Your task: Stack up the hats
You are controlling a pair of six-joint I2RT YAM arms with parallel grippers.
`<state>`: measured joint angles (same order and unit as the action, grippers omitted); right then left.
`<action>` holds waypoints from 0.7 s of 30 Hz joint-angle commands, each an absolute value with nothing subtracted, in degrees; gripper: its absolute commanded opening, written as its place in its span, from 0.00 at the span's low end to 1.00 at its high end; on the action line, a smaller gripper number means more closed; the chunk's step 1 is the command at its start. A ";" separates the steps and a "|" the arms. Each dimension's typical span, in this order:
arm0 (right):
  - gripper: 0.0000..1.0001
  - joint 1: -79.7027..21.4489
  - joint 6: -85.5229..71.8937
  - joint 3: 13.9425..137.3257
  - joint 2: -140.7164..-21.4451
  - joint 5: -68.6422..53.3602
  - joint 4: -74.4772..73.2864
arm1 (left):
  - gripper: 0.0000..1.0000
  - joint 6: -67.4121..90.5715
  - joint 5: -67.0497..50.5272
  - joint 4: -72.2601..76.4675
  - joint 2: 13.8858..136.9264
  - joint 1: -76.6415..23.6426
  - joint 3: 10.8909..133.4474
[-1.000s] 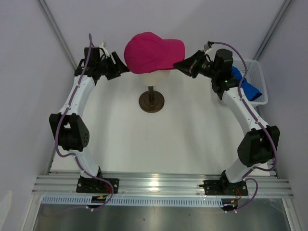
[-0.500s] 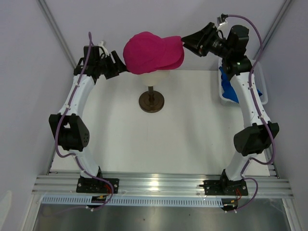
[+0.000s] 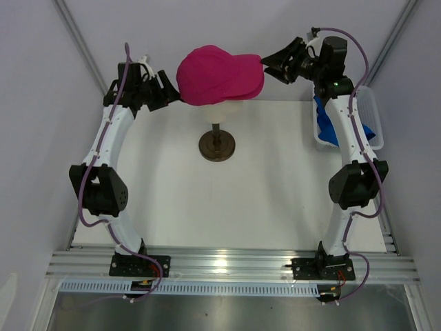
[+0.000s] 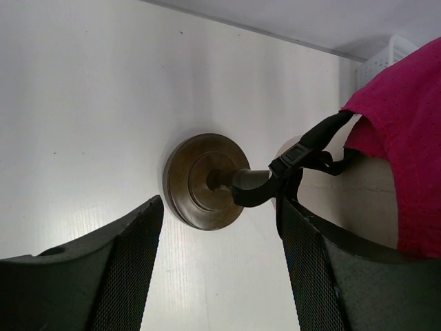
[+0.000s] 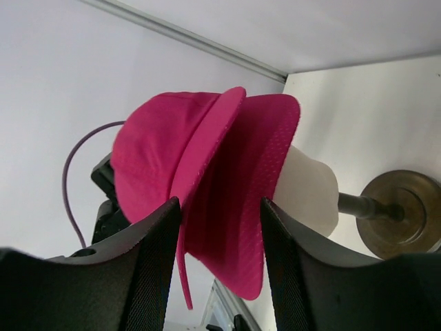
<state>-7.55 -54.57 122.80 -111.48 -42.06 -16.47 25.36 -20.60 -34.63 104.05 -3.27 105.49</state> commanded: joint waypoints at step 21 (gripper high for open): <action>0.00 -8.27 -48.25 126.69 -114.88 -39.37 -26.90 | 0.71 22.94 -17.32 -35.07 105.91 -4.22 107.41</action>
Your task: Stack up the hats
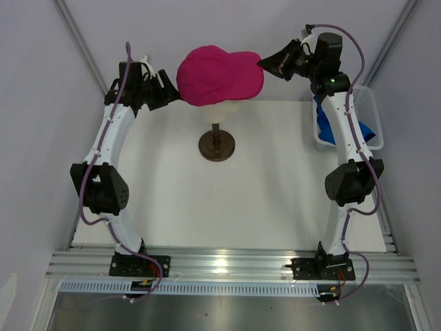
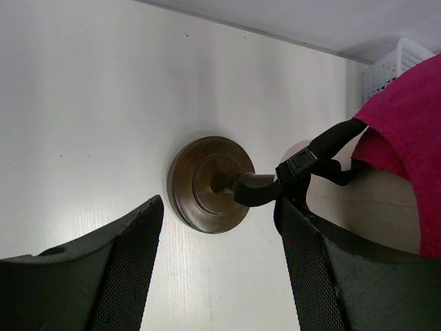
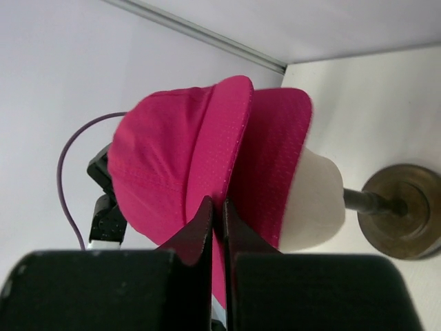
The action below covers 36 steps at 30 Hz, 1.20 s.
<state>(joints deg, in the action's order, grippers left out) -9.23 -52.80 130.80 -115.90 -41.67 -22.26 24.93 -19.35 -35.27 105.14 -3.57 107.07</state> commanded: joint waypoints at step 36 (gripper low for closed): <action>0.55 -2.22 -42.10 133.16 -109.43 -43.51 -31.55 | 0.99 26.89 -16.09 -45.78 100.99 2.54 124.98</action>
<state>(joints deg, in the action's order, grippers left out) -5.17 -44.47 131.28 -112.57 -42.70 -29.78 24.18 -16.71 -42.06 102.65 -0.62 123.61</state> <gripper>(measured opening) 0.535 0.994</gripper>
